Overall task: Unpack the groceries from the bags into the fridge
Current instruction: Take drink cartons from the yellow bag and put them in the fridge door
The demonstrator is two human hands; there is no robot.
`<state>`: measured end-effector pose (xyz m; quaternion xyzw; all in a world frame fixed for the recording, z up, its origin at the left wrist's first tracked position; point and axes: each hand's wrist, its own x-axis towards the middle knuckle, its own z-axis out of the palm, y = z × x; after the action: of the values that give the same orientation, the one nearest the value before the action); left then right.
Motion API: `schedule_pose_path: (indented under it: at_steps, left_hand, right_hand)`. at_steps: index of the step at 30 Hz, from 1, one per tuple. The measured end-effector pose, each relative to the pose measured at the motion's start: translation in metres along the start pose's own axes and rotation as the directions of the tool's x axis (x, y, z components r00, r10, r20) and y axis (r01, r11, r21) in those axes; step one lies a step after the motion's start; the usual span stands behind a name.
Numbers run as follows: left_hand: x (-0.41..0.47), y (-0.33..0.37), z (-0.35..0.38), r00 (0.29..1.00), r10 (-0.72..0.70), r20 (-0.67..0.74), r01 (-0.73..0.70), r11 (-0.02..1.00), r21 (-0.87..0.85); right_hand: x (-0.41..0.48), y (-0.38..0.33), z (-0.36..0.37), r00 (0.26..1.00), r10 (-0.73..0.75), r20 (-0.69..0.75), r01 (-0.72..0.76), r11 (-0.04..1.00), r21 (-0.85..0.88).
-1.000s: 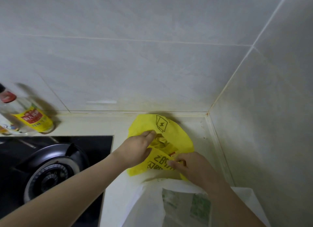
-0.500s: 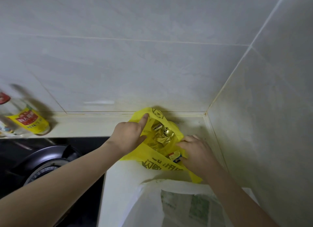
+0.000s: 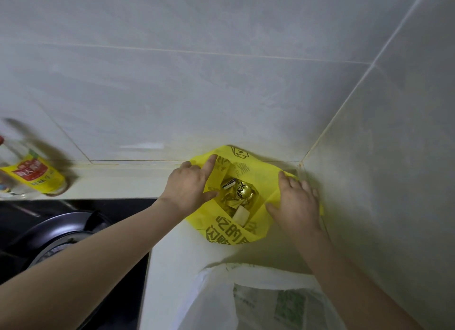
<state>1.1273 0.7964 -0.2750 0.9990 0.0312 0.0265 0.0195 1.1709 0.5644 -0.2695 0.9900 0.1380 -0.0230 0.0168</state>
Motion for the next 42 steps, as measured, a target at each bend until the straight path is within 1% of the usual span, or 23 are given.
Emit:
schedule_pose_path:
  at_steps: [3, 7, 9, 10, 12, 13, 14, 15, 16, 18, 20, 22, 24, 27, 29, 31, 34, 36, 38, 40, 42]
  left_hand:
    - [0.003, 0.004, 0.008, 0.998, -0.061, 0.034, 0.061, 0.998, 0.002]
    - [0.006, 0.005, 0.021, 0.985, -0.123, 0.121, 0.115, 0.991, 0.066]
    - [0.004, 0.006, 0.027, 0.976, -0.129, 0.174, 0.113, 0.989, 0.096]
    - [0.001, 0.006, 0.031, 0.974, -0.121, 0.193, 0.102, 0.989, 0.107]
    - [-0.007, 0.004, 0.037, 0.970, -0.100, 0.222, 0.075, 0.990, 0.118]
    - [-0.012, 0.003, 0.041, 0.969, -0.092, 0.230, 0.065, 0.991, 0.121]
    - [-0.017, 0.002, 0.044, 0.969, -0.087, 0.232, 0.059, 0.991, 0.122]
    - [-0.022, 0.001, 0.047, 0.969, -0.084, 0.232, 0.056, 0.991, 0.121]
    - [-0.027, 0.000, 0.049, 0.970, -0.081, 0.229, 0.055, 0.991, 0.119]
    - [-0.034, -0.001, 0.053, 0.973, -0.078, 0.220, 0.055, 0.993, 0.108]
    - [-0.040, -0.001, 0.057, 0.973, -0.085, 0.215, 0.067, 0.993, 0.093]
    - [-0.044, -0.001, 0.059, 0.971, -0.095, 0.219, 0.078, 0.993, 0.086]
    - [-0.048, -0.002, 0.063, 0.966, -0.103, 0.237, 0.087, 0.993, 0.078]
    - [-0.052, -0.004, 0.068, 0.962, -0.099, 0.254, 0.087, 0.995, 0.057]
    - [-0.056, -0.006, 0.071, 0.958, -0.101, 0.270, 0.091, 0.995, 0.049]
    - [-0.060, -0.009, 0.075, 0.947, -0.105, 0.303, 0.099, 0.995, 0.034]
    - [-0.062, -0.016, 0.076, 0.917, -0.092, 0.387, 0.128, 0.989, -0.070]
    - [-0.060, -0.016, 0.067, 0.916, -0.089, 0.392, 0.147, 0.982, -0.120]
    - [-0.057, -0.011, 0.053, 0.936, -0.094, 0.338, 0.152, 0.977, -0.150]
    - [-0.054, -0.002, 0.038, 0.972, -0.081, 0.220, 0.117, 0.980, -0.158]
    - [-0.053, 0.007, 0.030, 0.998, -0.052, 0.023, 0.055, 0.986, -0.156]
  right_hand:
    - [0.005, 0.002, 0.005, 0.998, 0.036, 0.042, -0.036, 0.999, -0.008]
    - [0.006, 0.004, 0.012, 0.993, 0.027, 0.117, -0.030, 0.999, 0.022]
    - [0.004, 0.002, 0.015, 0.996, 0.010, 0.088, -0.013, 1.000, 0.027]
    - [0.002, 0.001, 0.017, 0.999, -0.016, 0.031, 0.014, 0.999, 0.042]
    - [-0.002, -0.001, 0.020, 0.983, -0.114, -0.143, 0.132, 0.984, 0.122]
    - [-0.004, -0.003, 0.022, 0.952, -0.167, -0.255, 0.213, 0.963, 0.167]
    - [-0.006, -0.006, 0.023, 0.916, -0.222, -0.333, 0.297, 0.935, 0.192]
    - [-0.008, -0.009, 0.023, 0.887, -0.290, -0.361, 0.376, 0.906, 0.196]
    - [-0.009, -0.014, 0.024, 0.862, -0.362, -0.355, 0.445, 0.875, 0.190]
    - [-0.007, -0.019, 0.027, 0.821, -0.493, -0.287, 0.551, 0.815, 0.176]
    - [0.001, -0.022, 0.031, 0.806, -0.565, -0.173, 0.590, 0.791, 0.162]
    - [0.011, -0.021, 0.030, 0.830, -0.557, -0.011, 0.550, 0.816, 0.176]
    - [0.021, -0.020, 0.029, 0.851, -0.509, 0.128, 0.488, 0.857, 0.166]
    - [0.033, -0.015, 0.029, 0.866, -0.456, 0.205, 0.436, 0.889, 0.136]
    - [0.038, -0.009, 0.031, 0.869, -0.417, 0.267, 0.383, 0.908, 0.172]
    - [0.043, 0.001, 0.034, 0.859, -0.364, 0.360, 0.303, 0.928, 0.217]
    - [0.043, 0.011, 0.039, 0.835, -0.305, 0.459, 0.179, 0.938, 0.297]
    - [0.040, 0.014, 0.042, 0.842, -0.292, 0.454, 0.150, 0.934, 0.324]
    - [0.036, 0.016, 0.044, 0.873, -0.297, 0.387, 0.155, 0.921, 0.356]
    - [0.031, 0.016, 0.045, 0.913, -0.309, 0.267, 0.178, 0.890, 0.420]
    - [0.024, 0.013, 0.043, 0.933, -0.320, 0.162, 0.216, 0.862, 0.458]
